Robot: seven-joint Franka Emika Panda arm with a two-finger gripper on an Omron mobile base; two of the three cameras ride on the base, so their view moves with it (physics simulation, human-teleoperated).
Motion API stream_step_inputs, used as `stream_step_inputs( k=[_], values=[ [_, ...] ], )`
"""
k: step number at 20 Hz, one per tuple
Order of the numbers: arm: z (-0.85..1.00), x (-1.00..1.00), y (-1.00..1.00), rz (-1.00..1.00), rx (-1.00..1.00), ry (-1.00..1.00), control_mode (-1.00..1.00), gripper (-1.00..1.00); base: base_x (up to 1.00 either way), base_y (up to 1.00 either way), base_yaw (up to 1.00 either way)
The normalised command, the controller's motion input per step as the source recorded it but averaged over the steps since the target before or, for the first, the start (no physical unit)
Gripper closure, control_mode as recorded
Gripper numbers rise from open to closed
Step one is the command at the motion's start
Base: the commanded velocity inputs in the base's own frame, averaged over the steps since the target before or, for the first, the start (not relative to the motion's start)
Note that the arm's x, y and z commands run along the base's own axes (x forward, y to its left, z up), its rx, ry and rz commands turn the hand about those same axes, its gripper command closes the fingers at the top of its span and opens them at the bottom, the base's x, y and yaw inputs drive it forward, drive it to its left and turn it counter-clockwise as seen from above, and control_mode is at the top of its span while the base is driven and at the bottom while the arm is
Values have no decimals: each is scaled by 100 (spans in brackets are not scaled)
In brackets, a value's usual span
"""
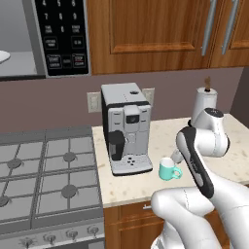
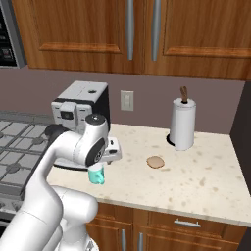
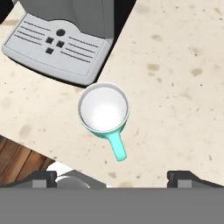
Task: Pick the mug from the counter and place it inside the microwave. Then close the microwave.
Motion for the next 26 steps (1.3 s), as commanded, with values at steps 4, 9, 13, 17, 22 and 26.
stream_step_inputs(
  k=[4, 9, 13, 17, 22, 26],
  values=[
    [-24, 13, 0, 3, 0, 0, -100, -100, 0, 0, 0],
    [-34, 9, 0, 5, 0, 0, -100, -100, 0, 0, 0],
    [-28, 5, 3, 10, 0, 0, -100, -100, 0, 0, 0],
    [-12, 0, 4, 13, 0, 0, -100, -100, 0, 0, 0],
    [-12, 0, 2, 13, 0, 0, -100, -100, 0, 0, 0],
    [-8, 0, 0, 11, 0, 0, -100, -100, 0, 0, 0]
  ],
)
